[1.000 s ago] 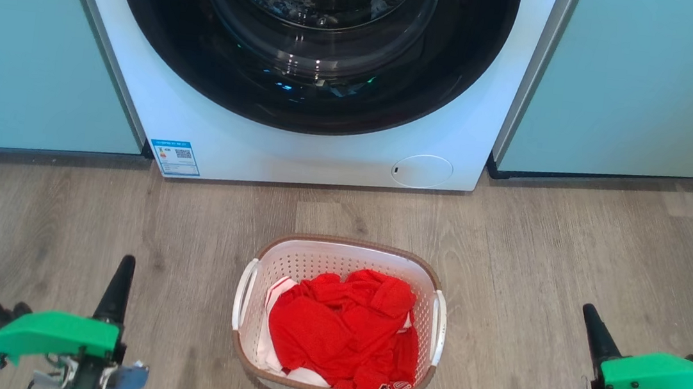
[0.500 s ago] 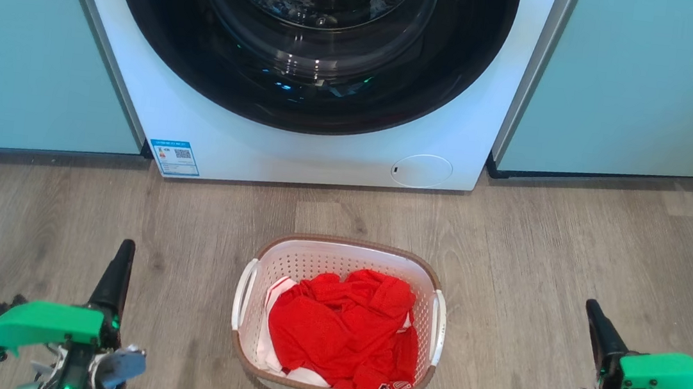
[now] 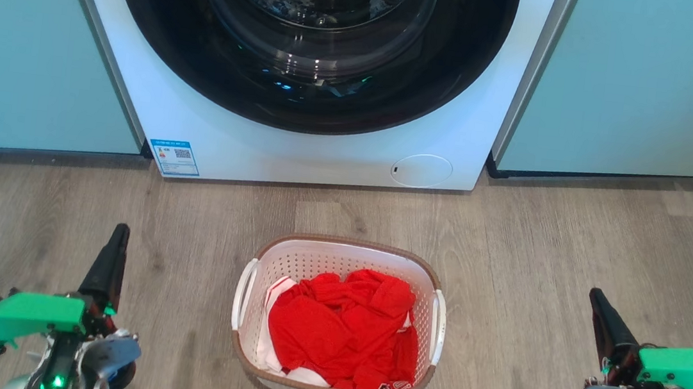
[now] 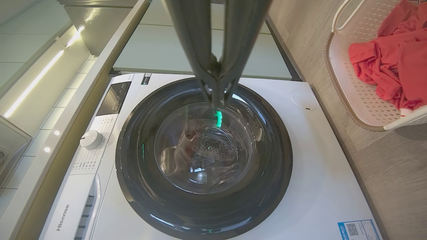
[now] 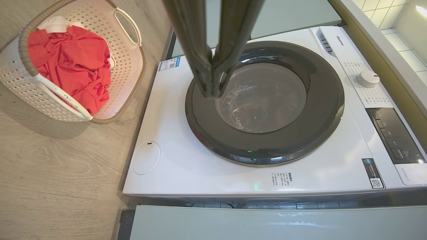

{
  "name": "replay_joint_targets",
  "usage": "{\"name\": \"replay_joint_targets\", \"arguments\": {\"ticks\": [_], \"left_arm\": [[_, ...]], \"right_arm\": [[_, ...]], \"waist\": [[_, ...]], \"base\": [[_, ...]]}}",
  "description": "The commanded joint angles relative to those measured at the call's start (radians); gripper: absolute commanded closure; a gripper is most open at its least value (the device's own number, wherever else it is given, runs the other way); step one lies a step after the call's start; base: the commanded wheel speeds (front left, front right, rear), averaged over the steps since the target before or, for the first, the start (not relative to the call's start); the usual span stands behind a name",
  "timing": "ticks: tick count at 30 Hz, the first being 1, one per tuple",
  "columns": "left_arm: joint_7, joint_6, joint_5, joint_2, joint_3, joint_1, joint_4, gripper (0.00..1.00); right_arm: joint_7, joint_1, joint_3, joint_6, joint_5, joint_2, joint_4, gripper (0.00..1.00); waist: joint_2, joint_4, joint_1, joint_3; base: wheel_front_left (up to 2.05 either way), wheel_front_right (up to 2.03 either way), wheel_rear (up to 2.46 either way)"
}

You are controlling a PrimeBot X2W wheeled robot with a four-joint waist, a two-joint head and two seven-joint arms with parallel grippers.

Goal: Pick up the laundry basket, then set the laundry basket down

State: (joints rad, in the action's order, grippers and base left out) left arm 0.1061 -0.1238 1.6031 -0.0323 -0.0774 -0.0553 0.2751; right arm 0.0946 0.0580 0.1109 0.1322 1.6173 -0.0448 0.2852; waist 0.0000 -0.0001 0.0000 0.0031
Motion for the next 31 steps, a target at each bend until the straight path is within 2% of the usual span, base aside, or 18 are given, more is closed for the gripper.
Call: {"name": "replay_joint_targets", "arguments": {"ticks": [1,31], "left_arm": [[0.007,-0.007,0.005,-0.018,-0.036,-0.053,-0.030,1.00],[0.007,-0.007,0.006,-0.018,-0.036,-0.053,-0.030,1.00]], "right_arm": [[0.005,0.048,-0.015,-0.002,0.006,-0.018,-0.041,1.00],[0.009,0.049,-0.009,-0.002,0.001,-0.014,-0.041,1.00]], "waist": [[0.0000,0.000,0.0000,0.000],[0.0000,0.000,0.0000,0.000]], "base": [[0.00,0.00,0.00],[0.00,0.00,0.00]]}}
